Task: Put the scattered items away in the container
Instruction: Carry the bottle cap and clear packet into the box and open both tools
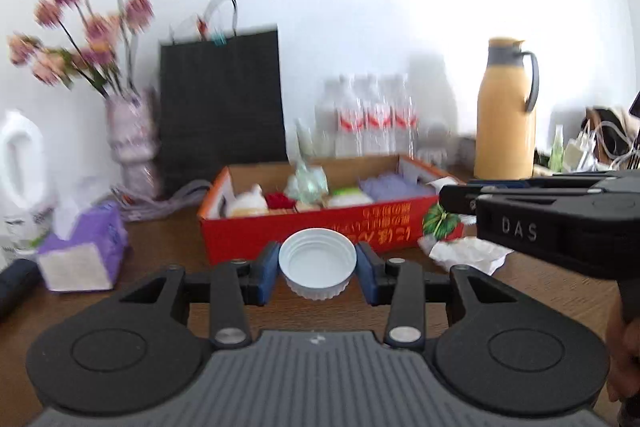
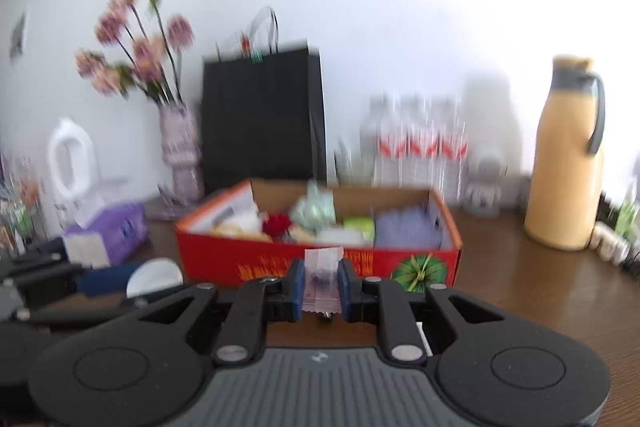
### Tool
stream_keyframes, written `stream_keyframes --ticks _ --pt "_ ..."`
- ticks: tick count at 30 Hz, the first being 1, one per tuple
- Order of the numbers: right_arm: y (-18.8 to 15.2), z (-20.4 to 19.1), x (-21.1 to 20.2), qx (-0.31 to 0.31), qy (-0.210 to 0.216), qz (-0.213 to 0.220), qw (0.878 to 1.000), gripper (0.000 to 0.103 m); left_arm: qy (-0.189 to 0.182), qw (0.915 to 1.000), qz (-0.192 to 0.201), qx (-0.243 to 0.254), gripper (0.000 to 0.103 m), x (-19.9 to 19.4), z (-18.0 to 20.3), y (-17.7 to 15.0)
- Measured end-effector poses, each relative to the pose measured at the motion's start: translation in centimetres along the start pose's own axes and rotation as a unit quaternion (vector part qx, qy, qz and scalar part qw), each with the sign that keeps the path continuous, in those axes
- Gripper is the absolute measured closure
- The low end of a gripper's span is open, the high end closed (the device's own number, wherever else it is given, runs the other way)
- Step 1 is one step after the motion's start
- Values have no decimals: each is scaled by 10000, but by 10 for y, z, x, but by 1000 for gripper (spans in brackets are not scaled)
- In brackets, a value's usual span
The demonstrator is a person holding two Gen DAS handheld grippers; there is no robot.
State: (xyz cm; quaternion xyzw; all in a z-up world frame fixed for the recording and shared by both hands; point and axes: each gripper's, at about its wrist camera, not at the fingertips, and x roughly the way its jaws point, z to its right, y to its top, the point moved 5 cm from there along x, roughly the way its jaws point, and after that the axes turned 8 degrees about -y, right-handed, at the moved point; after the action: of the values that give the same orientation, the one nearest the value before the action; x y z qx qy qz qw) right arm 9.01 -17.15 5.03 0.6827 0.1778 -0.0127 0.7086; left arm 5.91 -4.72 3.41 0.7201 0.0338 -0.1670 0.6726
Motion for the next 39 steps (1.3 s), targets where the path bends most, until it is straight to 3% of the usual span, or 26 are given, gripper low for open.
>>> stream_keyframes --ticks 6,11,15,25,28,31,33,35,36,39 --pt "-14 1 -74 61 -96 708 9974 86 118 9975 699 -11 62 -66 12 -10" --pt "-34 0 -115 -56 -234 947 9952 86 170 9936 1116 -20 62 -105 14 -18" --pt "-39 -1 -135 -44 -283 1068 9939 86 183 9924 1220 5 62 -118 16 -17" --pt "-20 7 -120 -14 -426 1282 9908 86 77 9911 1306 -234 62 -91 7 2" --pt "16 18 -93 80 -451 1435 9886 86 -127 9871 1585 -212 62 -62 -7 45" --pt "82 36 -57 223 -449 1625 9854 86 -327 9843 1734 -54 62 -21 -26 106" --pt "127 50 -18 190 -139 1110 9935 85 -451 9890 1406 -61 62 22 -42 145" --pt "163 66 32 279 233 286 9989 86 -727 9951 581 -324 62 75 -59 172" --pt "176 75 59 348 400 -223 9983 86 -906 9946 46 -509 62 105 -69 178" --pt "189 96 139 587 761 -1556 9831 86 -1264 9803 -1272 -825 62 185 -88 175"
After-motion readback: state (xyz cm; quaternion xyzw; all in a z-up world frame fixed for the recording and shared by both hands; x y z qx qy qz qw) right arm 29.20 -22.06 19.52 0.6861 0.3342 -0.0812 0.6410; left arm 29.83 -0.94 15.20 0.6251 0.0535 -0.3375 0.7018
